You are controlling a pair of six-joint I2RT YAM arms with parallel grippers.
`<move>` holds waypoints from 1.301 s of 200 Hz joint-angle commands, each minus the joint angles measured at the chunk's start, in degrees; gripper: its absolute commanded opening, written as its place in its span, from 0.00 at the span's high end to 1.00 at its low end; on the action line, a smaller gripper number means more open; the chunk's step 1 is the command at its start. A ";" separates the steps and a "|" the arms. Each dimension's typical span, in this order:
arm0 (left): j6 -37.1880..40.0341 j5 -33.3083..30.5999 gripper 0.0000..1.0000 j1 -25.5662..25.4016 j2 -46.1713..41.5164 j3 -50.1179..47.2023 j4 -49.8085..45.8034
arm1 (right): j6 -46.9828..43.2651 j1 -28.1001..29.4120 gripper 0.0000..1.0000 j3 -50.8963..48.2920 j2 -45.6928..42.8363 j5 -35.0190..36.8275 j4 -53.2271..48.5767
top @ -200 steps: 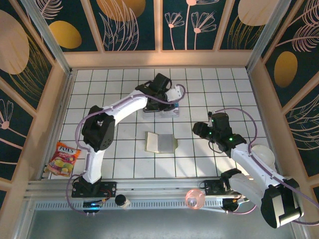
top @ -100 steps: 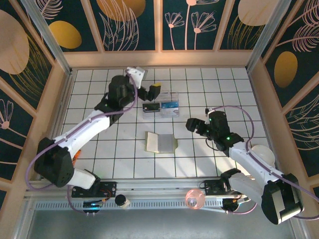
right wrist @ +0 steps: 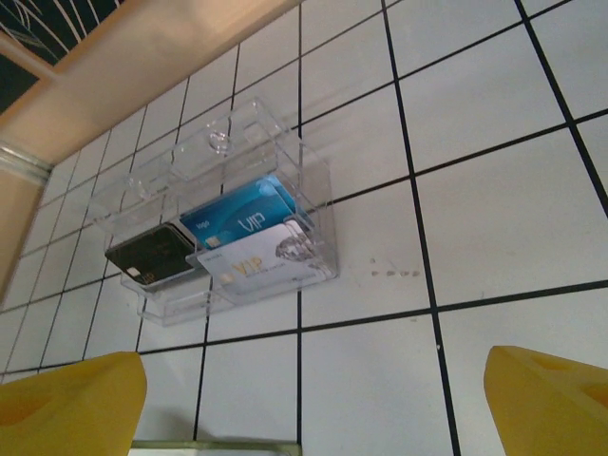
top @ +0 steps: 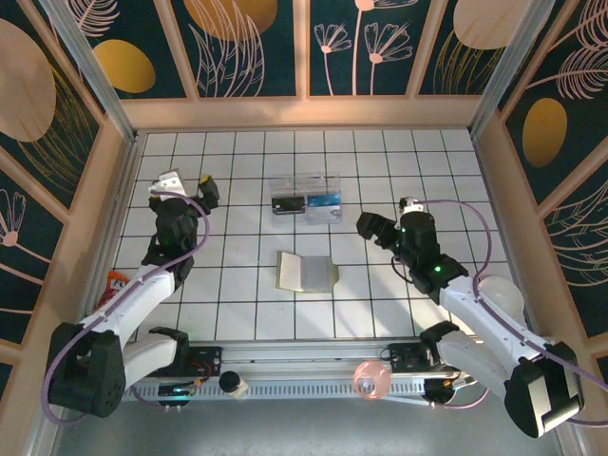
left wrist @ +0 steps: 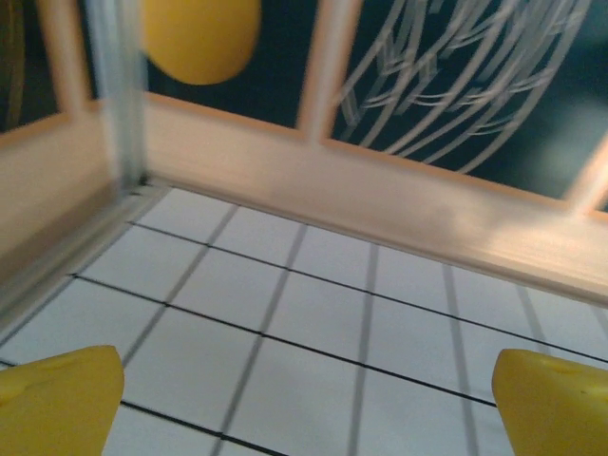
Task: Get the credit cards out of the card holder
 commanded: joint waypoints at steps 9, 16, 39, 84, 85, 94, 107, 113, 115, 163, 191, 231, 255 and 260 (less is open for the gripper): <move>5.81 -8.95 0.01 2.76 7.48 -2.61 9.96 | 0.92 0.55 0.08 0.07 0.18 3.15 1.79; 6.27 -8.93 0.01 3.62 9.79 -3.02 11.52 | 0.76 0.54 0.08 0.23 0.31 3.36 1.60; 9.26 -9.66 0.01 4.92 15.14 -6.51 19.98 | 0.25 0.48 0.08 0.25 0.11 5.14 0.98; 10.48 -4.16 0.01 7.85 20.14 -9.59 30.70 | 4.00 0.62 0.01 -1.44 -0.94 10.24 2.53; 10.62 -4.04 0.01 7.80 20.30 -9.59 30.83 | 4.08 0.64 0.01 -1.46 -0.93 10.33 2.59; 11.41 -2.59 0.01 7.84 21.49 -10.20 32.77 | 4.83 0.63 0.01 -1.41 -0.68 12.02 2.66; 11.24 -1.17 0.01 7.97 21.31 -12.73 36.91 | 5.24 0.61 0.01 -0.56 0.37 14.41 1.78; 11.03 -0.49 0.01 8.31 21.22 -12.99 37.34 | 5.84 0.61 0.01 0.09 1.04 15.85 0.81; 11.02 -0.21 0.01 8.40 21.30 -13.05 37.54 | 6.01 0.60 0.01 0.32 1.33 16.21 0.54; 10.73 9.11 0.01 11.14 21.81 -14.67 40.48 | -1.14 -0.02 0.10 1.31 6.91 16.52 6.11; 9.54 4.88 0.01 11.19 23.01 -16.90 44.67 | -8.51 -0.78 0.01 -2.66 5.85 8.68 20.03; 9.61 4.81 0.01 11.19 23.09 -17.21 45.64 | -16.14 -1.78 0.01 -4.25 7.39 12.00 31.01; 9.54 4.87 0.01 11.19 23.01 -17.19 45.35 | -27.73 -2.85 0.01 -4.84 12.58 20.29 37.70; 9.51 4.90 0.01 11.15 23.03 -17.15 45.34 | -30.18 -3.19 0.01 -5.10 14.06 22.34 39.46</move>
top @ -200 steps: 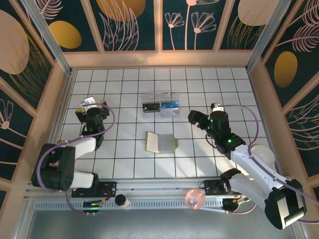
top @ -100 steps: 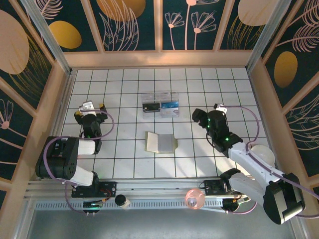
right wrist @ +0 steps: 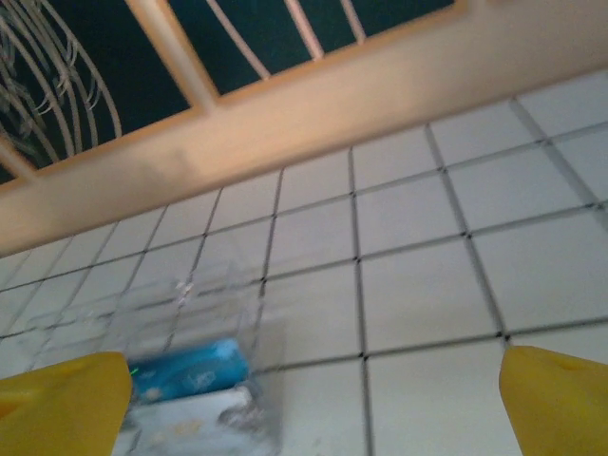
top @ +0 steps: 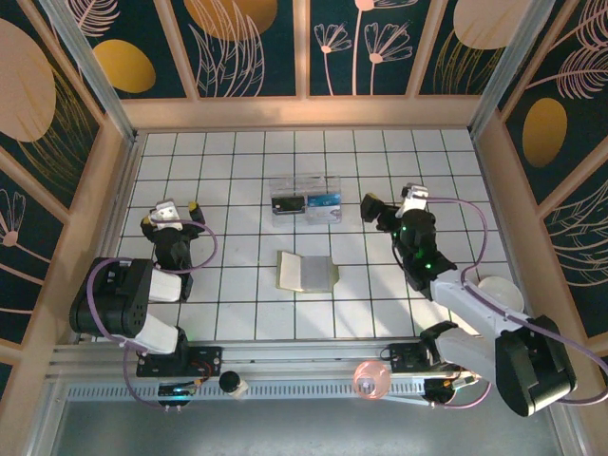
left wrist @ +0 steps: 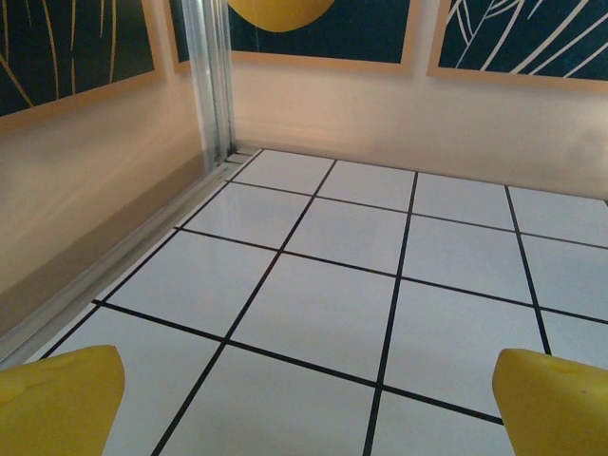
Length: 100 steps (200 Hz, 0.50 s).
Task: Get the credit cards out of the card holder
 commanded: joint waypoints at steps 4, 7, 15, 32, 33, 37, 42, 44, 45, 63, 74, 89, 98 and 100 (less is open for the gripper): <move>-0.77 -0.16 0.01 0.50 0.02 -0.10 3.28 | -15.01 -1.49 0.01 -1.46 6.59 11.48 12.78; -0.85 -0.16 0.01 0.50 0.03 -0.10 3.26 | -16.02 -1.90 0.01 -1.81 7.64 12.11 13.84; -0.81 -0.12 0.01 0.50 -0.03 -0.06 3.16 | -16.83 -3.49 0.01 -2.68 10.15 12.70 16.42; -0.81 -0.10 0.01 0.50 -0.04 -0.09 3.16 | -15.66 -8.35 0.01 -2.55 12.30 8.70 17.59; -0.77 -0.18 0.01 0.50 0.00 -0.10 3.16 | -15.72 -8.60 0.01 -2.62 12.37 8.40 18.03; -0.83 -0.16 0.01 0.50 -0.05 -0.10 3.16 | -15.99 -9.55 0.01 -3.35 12.43 7.91 20.39; -0.81 -0.12 0.01 0.51 -0.03 -0.10 3.18 | -16.07 -10.75 0.01 -4.40 12.52 7.55 23.41; -0.85 -0.15 0.01 0.50 -0.03 -0.10 3.17 | -16.08 -11.23 0.01 -4.74 12.61 7.20 24.47; -0.83 -0.15 0.01 0.50 0.00 -0.10 3.16 | -16.06 -11.58 0.01 -4.90 12.62 6.95 24.85; -0.84 -0.09 0.01 0.45 -0.03 -0.10 3.16 | -13.76 -16.97 0.01 -3.73 14.28 4.09 21.67; -0.81 -0.15 0.01 0.43 -0.05 -0.09 3.17 | -13.22 -17.85 0.01 -3.42 15.01 5.29 19.65; -0.82 -0.15 0.01 0.50 -0.01 -0.10 3.21 | -14.60 -18.06 0.01 -5.62 15.70 6.66 22.37; -0.79 -0.15 0.01 0.50 0.00 -0.10 3.16 | -15.27 -19.01 0.01 -6.64 16.39 5.34 24.40; -0.80 -0.11 0.01 0.46 -0.04 -0.10 3.16 | -15.44 -19.25 0.01 -6.87 16.57 4.67 24.94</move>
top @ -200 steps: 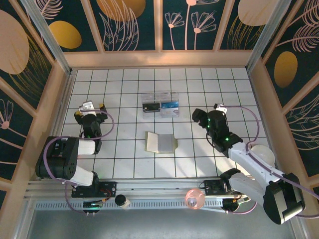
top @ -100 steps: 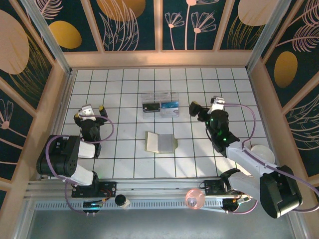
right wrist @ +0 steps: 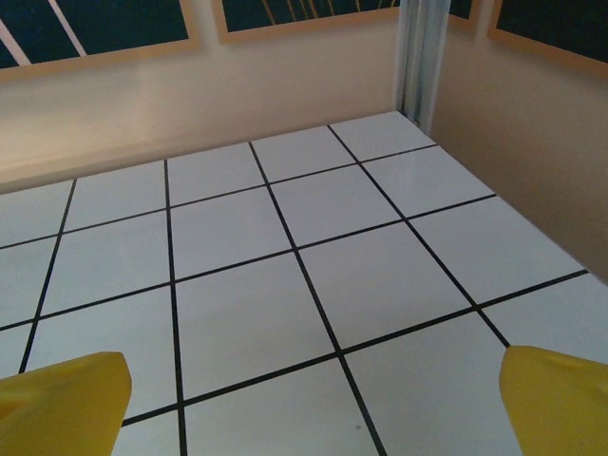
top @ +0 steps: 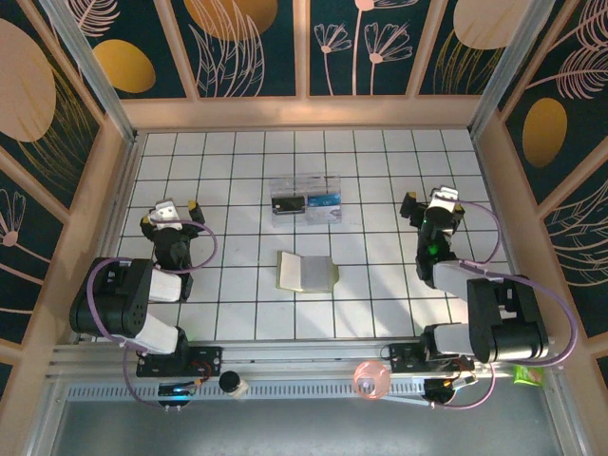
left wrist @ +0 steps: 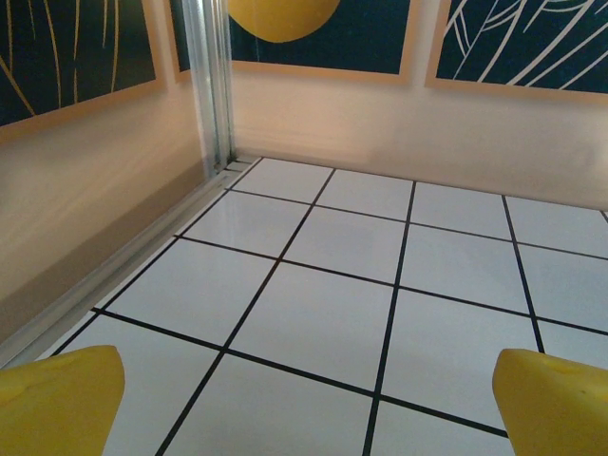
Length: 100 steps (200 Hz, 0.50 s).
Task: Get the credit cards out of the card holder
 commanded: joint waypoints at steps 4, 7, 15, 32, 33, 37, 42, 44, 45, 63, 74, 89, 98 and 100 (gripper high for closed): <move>-0.79 -0.14 0.01 0.49 -0.05 -0.09 2.24 | -2.22 -1.95 0.01 -2.74 2.00 -2.09 8.19; -0.79 -0.14 0.01 0.50 -0.06 -0.10 2.27 | -2.21 -2.40 0.01 -3.20 2.28 -3.23 9.43; -0.75 -0.13 0.01 0.50 -0.04 -0.10 2.30 | -1.60 -3.97 0.01 -4.90 3.21 -6.90 13.79; -0.72 -0.09 0.01 0.50 -0.05 -0.10 2.24 | -0.54 -7.01 0.01 -5.98 4.61 -14.04 17.96; -0.72 -0.13 0.01 0.50 -0.05 -0.10 2.24 | -0.61 -7.10 0.01 -5.96 4.76 -14.16 18.27; -0.84 -0.08 0.01 0.50 -0.03 -0.12 2.24 | -0.79 -7.42 0.01 -6.19 5.42 -14.77 19.70; -0.75 -0.13 0.01 0.50 -0.05 -0.10 2.24 | -0.73 -7.86 0.01 -6.64 6.46 -15.32 21.68; -0.84 -0.11 0.01 0.48 -0.05 -0.10 2.24 | -0.62 -8.10 0.01 -6.67 6.88 -15.57 22.10; -0.78 -0.09 0.01 0.49 -0.01 -0.10 2.24 | -0.47 -8.17 0.01 -6.66 7.00 -15.76 22.19; -0.82 -0.09 0.01 0.50 0.00 -0.08 2.28 | -0.54 -9.03 0.01 -7.34 12.29 -18.51 27.86; -0.77 -0.18 0.01 0.50 -0.06 -0.10 2.25 | -1.44 -8.68 0.01 -8.72 13.85 -20.01 31.99; -0.79 -0.12 0.01 0.48 -0.05 -0.04 2.27 | -1.55 -8.40 0.01 -8.63 13.72 -19.37 31.49; -0.79 -0.16 0.01 0.49 0.01 -0.10 2.24 | -1.51 -8.33 0.01 -8.59 13.56 -18.27 30.99; -0.74 -0.14 0.01 0.50 0.03 -0.10 2.24 | -1.52 -8.13 0.01 -8.65 13.54 -17.96 31.04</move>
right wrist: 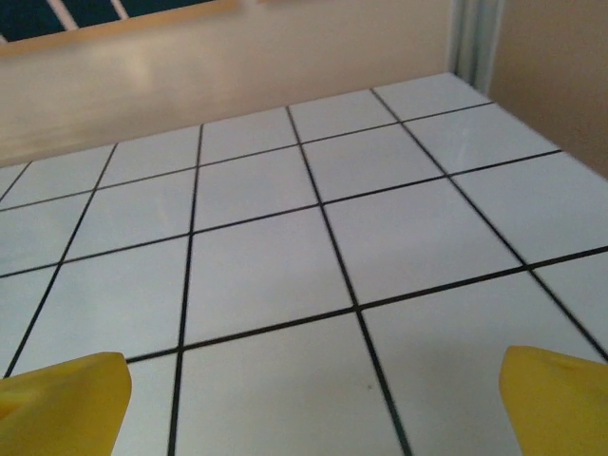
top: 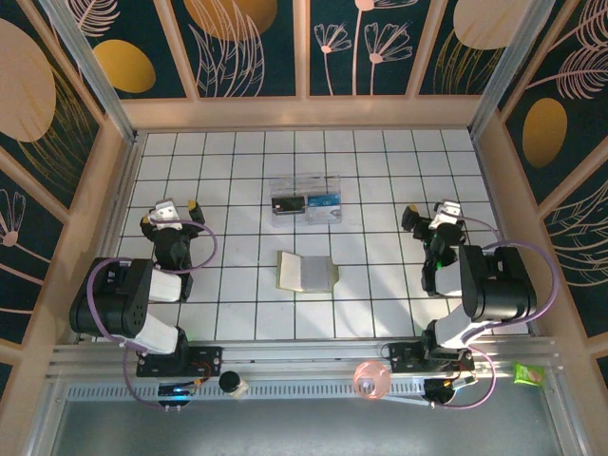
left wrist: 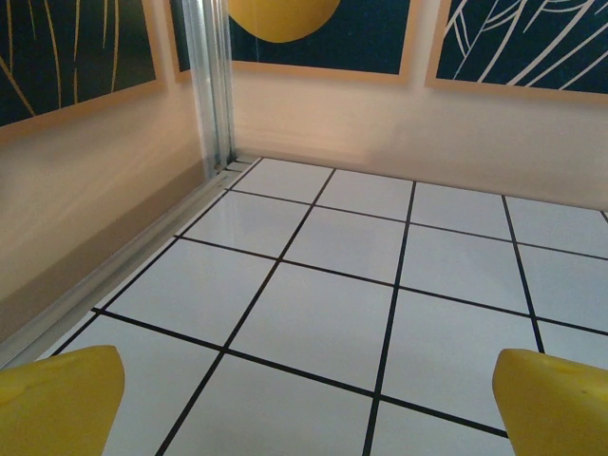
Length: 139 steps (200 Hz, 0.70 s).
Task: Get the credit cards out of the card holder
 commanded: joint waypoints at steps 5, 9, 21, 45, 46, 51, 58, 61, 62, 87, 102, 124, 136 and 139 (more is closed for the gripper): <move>-0.75 -0.11 0.01 0.50 -0.03 -0.14 2.28 | -1.17 0.53 0.01 -0.66 0.23 -0.43 8.11; -0.77 -0.10 0.01 0.50 -0.05 -0.10 2.25 | -1.16 0.73 0.01 -0.61 0.32 0.35 8.26; -0.77 -0.16 0.01 0.50 -0.05 -0.08 2.25 | -1.01 0.92 0.01 -0.83 0.28 1.22 8.57; -0.78 -0.14 0.01 0.50 -0.02 -0.10 2.24 | -0.86 0.80 0.01 -0.72 0.20 1.24 8.27; -0.79 -0.15 0.01 0.50 -0.04 -0.06 2.24 | -0.89 0.83 0.01 -0.75 0.18 1.24 8.33; -0.79 -0.08 0.01 0.50 -0.04 -0.09 2.24 | -0.96 0.91 0.01 -0.69 0.24 1.55 8.33; -0.73 -0.09 0.01 0.50 0.03 -0.10 2.30 | -1.09 1.30 0.01 -0.76 0.26 2.18 8.36; -0.73 -0.09 0.01 0.50 -0.03 -0.05 2.26 | -1.09 1.36 0.01 -0.73 0.27 2.25 8.41; -0.73 -0.13 0.01 0.50 0.00 -0.08 2.25 | -1.09 1.33 0.01 -0.71 0.26 2.23 8.40; -0.77 -0.12 0.01 0.50 0.02 -0.10 2.24 | -1.10 1.34 0.01 -0.71 0.33 2.20 8.33; -0.72 -0.08 0.01 0.50 0.02 -0.10 2.24 | -1.09 1.32 0.01 -0.74 0.28 2.20 8.36; -0.72 -0.10 0.01 0.48 0.02 -0.05 2.25 | -1.09 1.32 0.01 -0.69 0.33 2.20 8.40; -0.73 -0.07 0.01 0.50 0.02 -0.05 2.24 | -1.09 1.34 0.01 -0.78 0.28 2.22 8.38; -0.73 -0.09 0.01 0.46 0.02 -0.05 2.24 | -1.08 1.30 0.01 -0.69 0.32 2.23 8.35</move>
